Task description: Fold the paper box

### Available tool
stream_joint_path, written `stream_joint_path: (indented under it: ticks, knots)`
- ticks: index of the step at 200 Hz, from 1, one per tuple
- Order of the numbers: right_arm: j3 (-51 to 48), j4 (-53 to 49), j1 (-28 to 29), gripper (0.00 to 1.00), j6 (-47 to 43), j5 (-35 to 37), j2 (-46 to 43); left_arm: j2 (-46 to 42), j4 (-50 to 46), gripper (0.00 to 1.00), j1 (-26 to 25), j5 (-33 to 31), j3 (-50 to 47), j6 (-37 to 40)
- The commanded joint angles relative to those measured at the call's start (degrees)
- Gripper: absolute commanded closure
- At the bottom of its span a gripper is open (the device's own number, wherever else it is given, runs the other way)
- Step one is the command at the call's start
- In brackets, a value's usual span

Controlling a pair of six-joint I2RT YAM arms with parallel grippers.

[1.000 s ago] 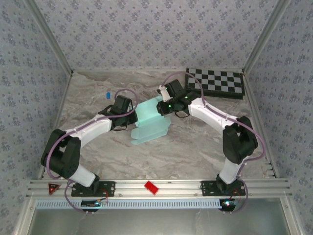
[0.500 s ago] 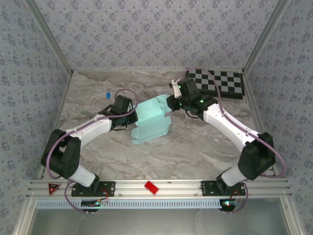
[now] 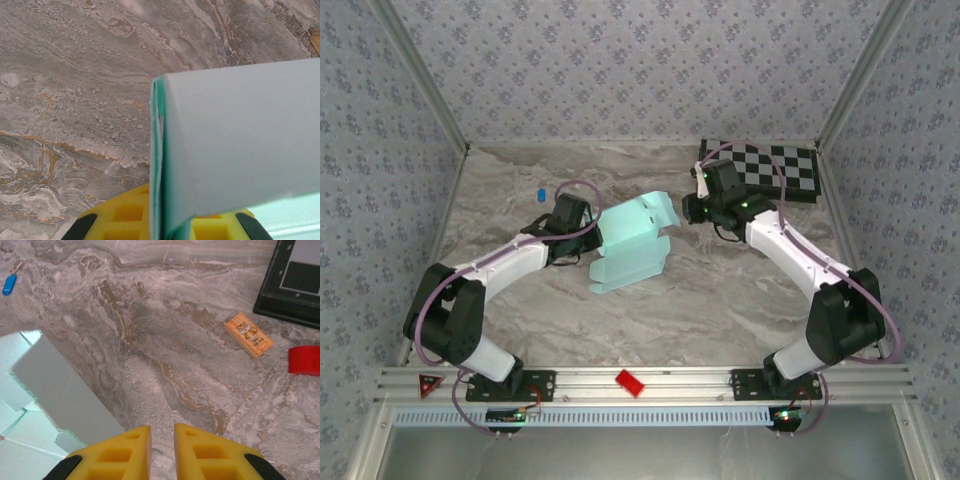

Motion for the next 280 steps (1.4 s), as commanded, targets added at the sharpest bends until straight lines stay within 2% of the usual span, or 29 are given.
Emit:
stream_joint_path:
  ticks: [1, 129, 194, 280]
  knots:
    - [1.4, 0.8, -0.5, 0.80, -2.0, -3.6, 2.2, -0.7, 1.4, 1.00, -0.3, 1.6, 0.9, 0.6]
    - [3.9, 0.6, 1.8, 0.80, -7.2, -14.8, 6.1, 0.1, 1.7, 1.00, -0.3, 1.8, 1.2, 0.2]
    - [4.6, 0.1, 3.2, 0.80, -8.7, -17.0, 6.6, 0.4, 1.8, 1.00, -0.3, 2.1, 1.4, 0.2]
    - [5.0, -0.3, 4.0, 0.71, -9.4, -18.7, 7.4, 0.5, 2.0, 1.00, -0.3, 2.8, 1.7, 0.7]
